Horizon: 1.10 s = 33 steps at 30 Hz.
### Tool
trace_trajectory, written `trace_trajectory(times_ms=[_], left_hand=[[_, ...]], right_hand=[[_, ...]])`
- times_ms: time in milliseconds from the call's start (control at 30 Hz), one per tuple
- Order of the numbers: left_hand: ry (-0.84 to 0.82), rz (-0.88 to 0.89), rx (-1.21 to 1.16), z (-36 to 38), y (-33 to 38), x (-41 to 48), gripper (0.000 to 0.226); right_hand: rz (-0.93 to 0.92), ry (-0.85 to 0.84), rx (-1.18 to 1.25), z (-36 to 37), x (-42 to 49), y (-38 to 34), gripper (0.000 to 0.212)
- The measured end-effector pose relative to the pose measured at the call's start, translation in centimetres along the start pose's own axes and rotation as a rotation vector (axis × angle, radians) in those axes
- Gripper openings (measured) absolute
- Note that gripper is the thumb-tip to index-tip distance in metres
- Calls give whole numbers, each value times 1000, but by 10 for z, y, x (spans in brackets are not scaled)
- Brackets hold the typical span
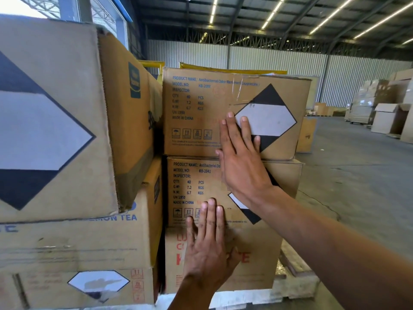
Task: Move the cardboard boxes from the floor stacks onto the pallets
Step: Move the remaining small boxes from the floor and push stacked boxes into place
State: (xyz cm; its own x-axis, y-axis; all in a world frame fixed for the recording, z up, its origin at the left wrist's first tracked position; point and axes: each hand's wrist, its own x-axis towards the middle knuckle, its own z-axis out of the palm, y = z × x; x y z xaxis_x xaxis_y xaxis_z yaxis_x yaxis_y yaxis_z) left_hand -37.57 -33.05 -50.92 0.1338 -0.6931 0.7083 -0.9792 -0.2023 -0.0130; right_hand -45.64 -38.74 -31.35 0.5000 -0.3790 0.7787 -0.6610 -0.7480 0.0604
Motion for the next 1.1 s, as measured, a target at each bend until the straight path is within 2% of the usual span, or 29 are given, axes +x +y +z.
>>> trace_trajectory(times_ms=[233, 433, 533, 667, 800, 1100], left_hand=[[-36, -3, 13, -6, -1, 2, 101], [-98, -14, -5, -18, 2, 3, 102], [-188, -64, -47, -35, 7, 2, 104], [-289, -58, -97, -74, 17, -1, 100], [-207, -111, -52, -115, 28, -17, 89], [-71, -238, -72, -175, 11, -90, 86]], right_hand=[[-7, -91, 25, -10, 1, 1, 61], [-8, -244, 44, -33, 3, 2, 64], [11, -303, 87, -47, -6, -2, 65], [58, -274, 149, -70, -26, -20, 64], [46, -221, 183, -104, -45, -52, 63], [-72, -114, 307, -176, -77, -108, 65]])
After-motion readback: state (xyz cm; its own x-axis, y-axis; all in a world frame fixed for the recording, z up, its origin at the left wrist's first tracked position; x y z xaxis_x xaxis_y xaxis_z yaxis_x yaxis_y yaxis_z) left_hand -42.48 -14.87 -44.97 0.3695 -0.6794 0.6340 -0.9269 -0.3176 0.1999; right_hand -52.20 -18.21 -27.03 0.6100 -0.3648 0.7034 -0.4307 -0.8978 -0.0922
